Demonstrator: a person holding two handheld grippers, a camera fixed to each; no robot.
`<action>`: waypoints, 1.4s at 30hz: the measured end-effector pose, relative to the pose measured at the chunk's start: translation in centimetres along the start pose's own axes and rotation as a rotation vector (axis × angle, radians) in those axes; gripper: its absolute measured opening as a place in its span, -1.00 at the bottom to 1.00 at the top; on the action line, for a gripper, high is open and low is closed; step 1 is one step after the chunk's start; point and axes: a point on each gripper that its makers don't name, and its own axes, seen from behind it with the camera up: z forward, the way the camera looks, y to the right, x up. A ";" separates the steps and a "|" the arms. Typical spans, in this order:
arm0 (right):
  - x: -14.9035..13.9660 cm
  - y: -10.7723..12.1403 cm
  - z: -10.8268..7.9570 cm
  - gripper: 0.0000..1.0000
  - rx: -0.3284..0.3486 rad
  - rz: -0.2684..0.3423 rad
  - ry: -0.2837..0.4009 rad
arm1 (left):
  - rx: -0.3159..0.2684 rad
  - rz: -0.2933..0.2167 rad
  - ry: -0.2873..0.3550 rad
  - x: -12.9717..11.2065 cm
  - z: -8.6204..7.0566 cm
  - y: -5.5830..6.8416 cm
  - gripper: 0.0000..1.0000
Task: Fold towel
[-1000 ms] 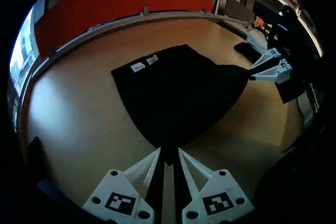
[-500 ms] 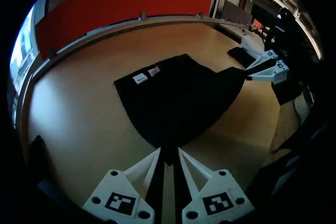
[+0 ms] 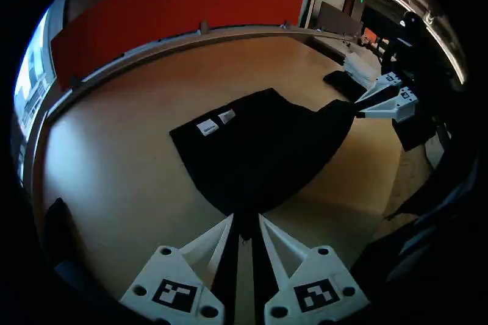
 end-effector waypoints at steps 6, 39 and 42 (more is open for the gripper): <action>0.2 -0.4 -0.4 -0.68 0.002 0.009 0.002 | -0.005 -0.010 0.008 0.5 -0.6 0.1 -0.75; 0.7 -0.8 -1.5 -0.69 0.014 0.006 0.004 | -0.006 -0.018 0.025 1.8 -1.4 0.4 -0.75; 1.0 -0.4 -1.1 -0.68 0.014 -0.001 0.003 | 0.002 -0.026 0.034 2.4 -1.1 -0.1 -0.75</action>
